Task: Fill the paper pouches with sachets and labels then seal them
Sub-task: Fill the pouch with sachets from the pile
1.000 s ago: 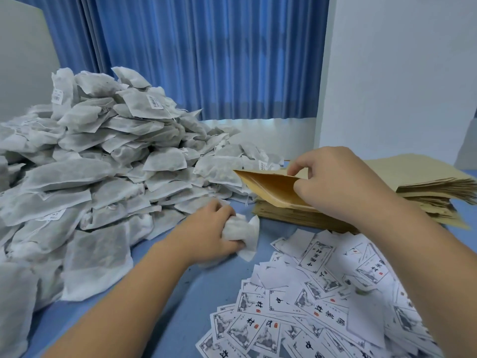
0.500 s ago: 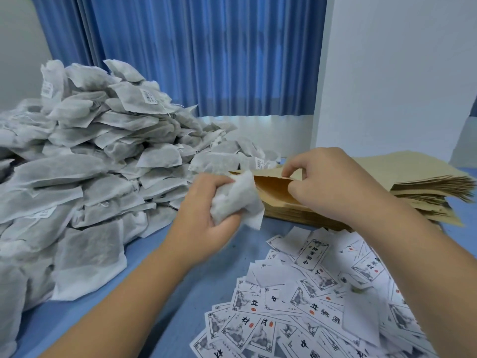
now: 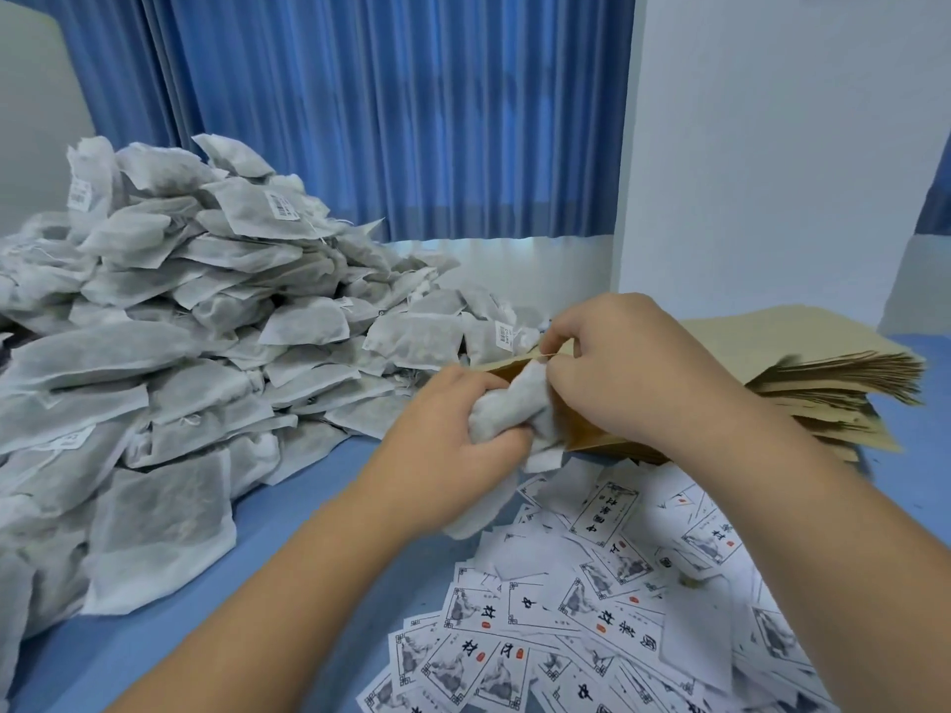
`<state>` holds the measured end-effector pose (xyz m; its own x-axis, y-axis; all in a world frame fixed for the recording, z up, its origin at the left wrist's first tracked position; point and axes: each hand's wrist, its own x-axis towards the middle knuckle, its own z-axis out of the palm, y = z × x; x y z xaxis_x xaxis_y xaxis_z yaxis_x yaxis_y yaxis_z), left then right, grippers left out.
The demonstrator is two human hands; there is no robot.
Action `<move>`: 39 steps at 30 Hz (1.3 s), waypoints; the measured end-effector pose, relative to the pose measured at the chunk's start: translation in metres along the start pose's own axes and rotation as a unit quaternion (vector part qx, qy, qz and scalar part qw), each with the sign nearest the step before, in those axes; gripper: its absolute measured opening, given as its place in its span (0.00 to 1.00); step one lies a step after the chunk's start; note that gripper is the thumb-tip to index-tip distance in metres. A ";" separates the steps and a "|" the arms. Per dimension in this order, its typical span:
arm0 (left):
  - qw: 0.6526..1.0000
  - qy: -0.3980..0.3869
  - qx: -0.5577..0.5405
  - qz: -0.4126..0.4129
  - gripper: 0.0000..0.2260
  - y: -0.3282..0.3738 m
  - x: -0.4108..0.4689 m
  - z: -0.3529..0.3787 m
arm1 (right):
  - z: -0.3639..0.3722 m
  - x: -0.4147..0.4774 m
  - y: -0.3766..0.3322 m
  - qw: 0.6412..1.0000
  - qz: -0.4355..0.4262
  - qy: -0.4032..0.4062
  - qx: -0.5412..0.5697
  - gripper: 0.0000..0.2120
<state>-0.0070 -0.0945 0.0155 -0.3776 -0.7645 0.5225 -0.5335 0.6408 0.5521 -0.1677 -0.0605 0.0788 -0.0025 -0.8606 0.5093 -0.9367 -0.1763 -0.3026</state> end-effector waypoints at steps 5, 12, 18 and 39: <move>0.989 -0.111 0.012 -0.094 0.07 0.021 0.022 -0.006 | 0.001 -0.001 -0.004 0.999 -0.010 0.033 0.000 0.10; 0.955 -0.165 -0.118 -0.215 0.08 0.037 0.032 -0.003 | 0.003 -0.002 -0.005 1.000 0.005 0.023 -0.010 0.11; 0.895 -0.214 -0.335 -0.203 0.21 0.026 0.031 -0.026 | 0.001 0.001 0.002 1.000 0.017 0.026 -0.004 0.10; 0.997 -0.019 0.068 0.027 0.08 0.040 0.054 0.033 | 0.004 0.007 0.007 0.996 -0.005 0.065 0.053 0.10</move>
<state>-0.0739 -0.1126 0.0440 -0.4351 -0.7335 0.5223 -0.6092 0.6669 0.4291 -0.1732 -0.0697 0.0771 -0.0449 -0.7906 0.6107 -0.8949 -0.2399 -0.3763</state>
